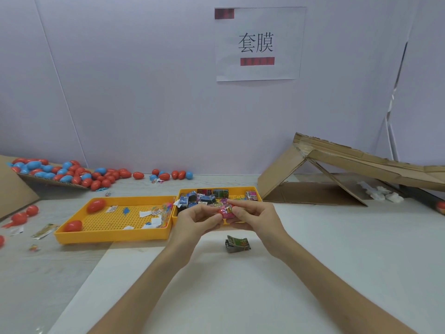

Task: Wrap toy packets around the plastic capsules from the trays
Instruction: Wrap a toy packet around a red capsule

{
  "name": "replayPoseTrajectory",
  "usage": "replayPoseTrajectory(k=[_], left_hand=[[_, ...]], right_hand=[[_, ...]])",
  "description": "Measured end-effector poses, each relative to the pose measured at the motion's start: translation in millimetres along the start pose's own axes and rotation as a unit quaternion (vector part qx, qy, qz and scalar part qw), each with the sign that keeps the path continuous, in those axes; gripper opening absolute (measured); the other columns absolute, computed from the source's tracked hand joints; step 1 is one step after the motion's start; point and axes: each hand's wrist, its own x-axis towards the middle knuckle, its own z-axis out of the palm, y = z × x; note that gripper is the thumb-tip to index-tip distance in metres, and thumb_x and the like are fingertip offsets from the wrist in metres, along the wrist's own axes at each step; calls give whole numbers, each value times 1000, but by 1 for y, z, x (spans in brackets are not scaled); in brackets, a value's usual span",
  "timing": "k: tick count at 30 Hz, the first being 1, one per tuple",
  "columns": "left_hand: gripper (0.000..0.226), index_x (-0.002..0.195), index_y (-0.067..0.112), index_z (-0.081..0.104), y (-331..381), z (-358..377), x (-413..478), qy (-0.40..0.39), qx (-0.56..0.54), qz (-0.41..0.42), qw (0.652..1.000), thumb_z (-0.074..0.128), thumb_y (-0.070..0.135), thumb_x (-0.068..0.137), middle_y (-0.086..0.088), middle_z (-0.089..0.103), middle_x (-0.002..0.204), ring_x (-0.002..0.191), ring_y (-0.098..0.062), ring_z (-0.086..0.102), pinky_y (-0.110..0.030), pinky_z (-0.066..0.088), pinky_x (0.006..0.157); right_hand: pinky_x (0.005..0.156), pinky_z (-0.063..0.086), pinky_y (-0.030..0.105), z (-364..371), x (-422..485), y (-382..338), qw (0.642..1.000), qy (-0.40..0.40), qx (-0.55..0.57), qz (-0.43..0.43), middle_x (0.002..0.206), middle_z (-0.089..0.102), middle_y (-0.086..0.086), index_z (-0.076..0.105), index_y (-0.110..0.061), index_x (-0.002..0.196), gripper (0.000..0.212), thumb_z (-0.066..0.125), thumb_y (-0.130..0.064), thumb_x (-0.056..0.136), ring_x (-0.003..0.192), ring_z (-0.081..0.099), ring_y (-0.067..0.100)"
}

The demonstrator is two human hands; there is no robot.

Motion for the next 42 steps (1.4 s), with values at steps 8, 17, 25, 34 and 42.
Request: replayPoseTrajectory(k=[8,17,25,34,42], left_hand=[[20,87,21,80,3,-1,-1,4,6,10,1000,77,35,73,-8,74,82,77,-16,69,-23,57,73],[5,95,23,73,-4,1,0,-15,191,62,980,73,19,91,9,74,89,81,-8,68,-20,54,73],[37,110,38,66,-16,3,-5,-162,380,63,909,83,26,80,15,65,109,99,1,59,-12,46,78],[36,106,36,66,-16,4,-3,-94,307,56,945,81,15,81,7,69,100,85,-6,67,-18,54,71],[21,99,17,74,-4,-1,2,9,116,5,993,79,5,83,-5,76,92,86,-19,74,-24,58,72]], right_hand=[[77,60,30,0,1,0,981,-12,-193,-23,109,72,-8,71,-26,111,25,78,-27,87,91,73,11],[73,58,25,-13,11,-22,997,64,2,53,105,73,15,66,-8,116,28,72,-6,89,82,74,18],[61,56,21,-27,64,-79,985,45,136,93,100,72,5,66,-10,104,16,55,-20,102,75,73,12],[76,55,34,-74,63,-70,993,80,21,79,119,67,15,56,-5,125,25,50,-15,103,90,72,24],[77,54,20,-23,10,-10,952,-65,-292,-67,108,74,-17,76,-28,105,28,70,-5,90,94,71,8]])
